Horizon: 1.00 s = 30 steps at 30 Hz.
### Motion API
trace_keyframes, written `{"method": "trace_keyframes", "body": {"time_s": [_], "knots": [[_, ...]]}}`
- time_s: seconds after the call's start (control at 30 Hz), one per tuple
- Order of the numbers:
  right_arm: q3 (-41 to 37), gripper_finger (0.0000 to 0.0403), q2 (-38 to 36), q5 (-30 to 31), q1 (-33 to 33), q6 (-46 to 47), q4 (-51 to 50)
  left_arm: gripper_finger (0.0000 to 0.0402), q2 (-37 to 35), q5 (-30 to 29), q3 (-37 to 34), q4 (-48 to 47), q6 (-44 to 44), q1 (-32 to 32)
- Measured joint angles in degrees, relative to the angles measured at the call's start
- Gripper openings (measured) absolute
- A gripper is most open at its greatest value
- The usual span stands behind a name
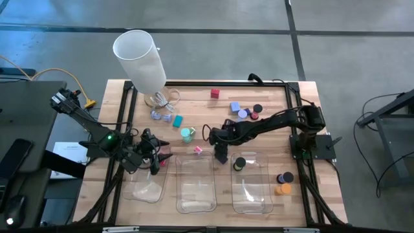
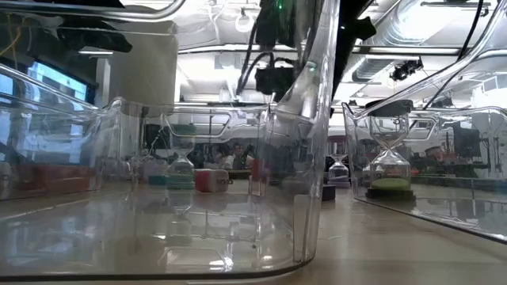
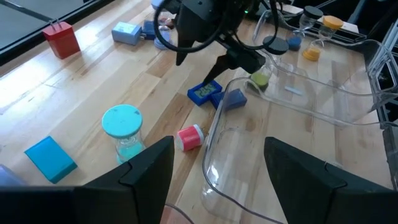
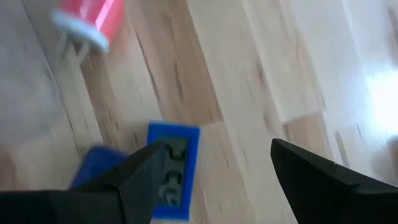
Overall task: Pick & Place Office items
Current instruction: Put the middle blue clock into the middle bin
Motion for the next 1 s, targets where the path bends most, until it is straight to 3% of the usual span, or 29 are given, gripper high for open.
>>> {"method": "trace_keyframes", "body": {"time_s": [1.0], "knots": [[0.17,0.0284,7.13,-5.55,0.05,-1.89,4.81,0.0242,4.39,0.24,-0.13,0.2,-0.05,-0.02]]}}
